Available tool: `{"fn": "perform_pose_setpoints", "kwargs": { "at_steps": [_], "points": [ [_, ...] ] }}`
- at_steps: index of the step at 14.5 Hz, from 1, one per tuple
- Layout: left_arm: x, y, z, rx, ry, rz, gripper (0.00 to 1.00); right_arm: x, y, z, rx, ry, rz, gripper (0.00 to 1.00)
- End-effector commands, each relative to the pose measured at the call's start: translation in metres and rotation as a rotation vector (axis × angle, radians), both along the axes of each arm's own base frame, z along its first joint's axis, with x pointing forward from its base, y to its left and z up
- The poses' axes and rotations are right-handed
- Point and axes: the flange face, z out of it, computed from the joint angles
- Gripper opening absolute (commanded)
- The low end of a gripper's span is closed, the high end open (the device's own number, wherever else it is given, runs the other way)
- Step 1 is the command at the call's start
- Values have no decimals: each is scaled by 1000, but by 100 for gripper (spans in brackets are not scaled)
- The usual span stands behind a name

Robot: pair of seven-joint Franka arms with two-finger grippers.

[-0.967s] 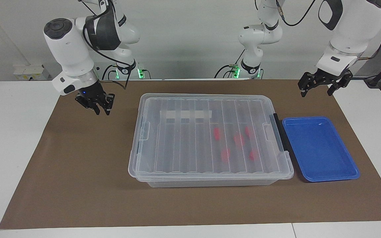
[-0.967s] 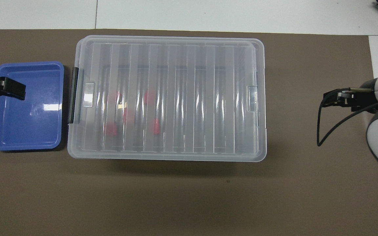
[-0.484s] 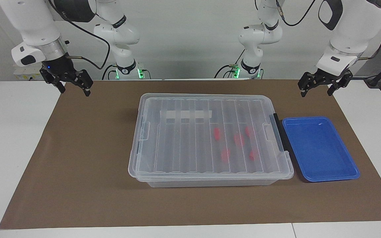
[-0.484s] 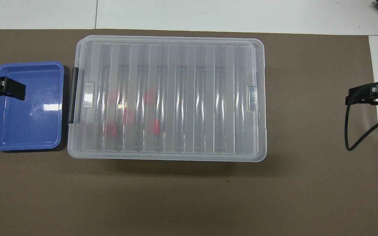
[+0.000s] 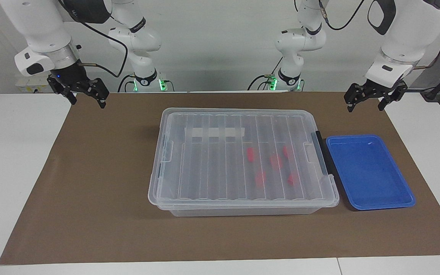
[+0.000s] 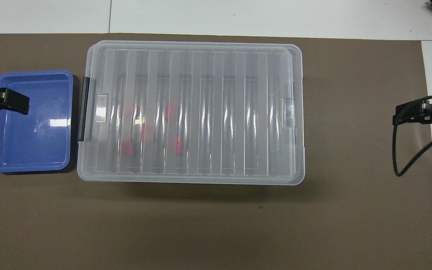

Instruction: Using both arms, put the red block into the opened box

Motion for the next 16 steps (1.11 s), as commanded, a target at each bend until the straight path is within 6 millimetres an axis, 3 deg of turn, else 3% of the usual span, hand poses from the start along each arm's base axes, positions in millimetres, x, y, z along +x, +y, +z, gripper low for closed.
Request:
{"fn": "perform_pose_setpoints", "kwargs": {
  "at_steps": [1,16],
  "points": [
    [-6,4,0,-16,9,3,100,-11,9,-4,-18,15,-3,100],
    [-6,4,0,-16,9,3,100,-9,13,-6,-26,-12,8,100]
  ]
}}
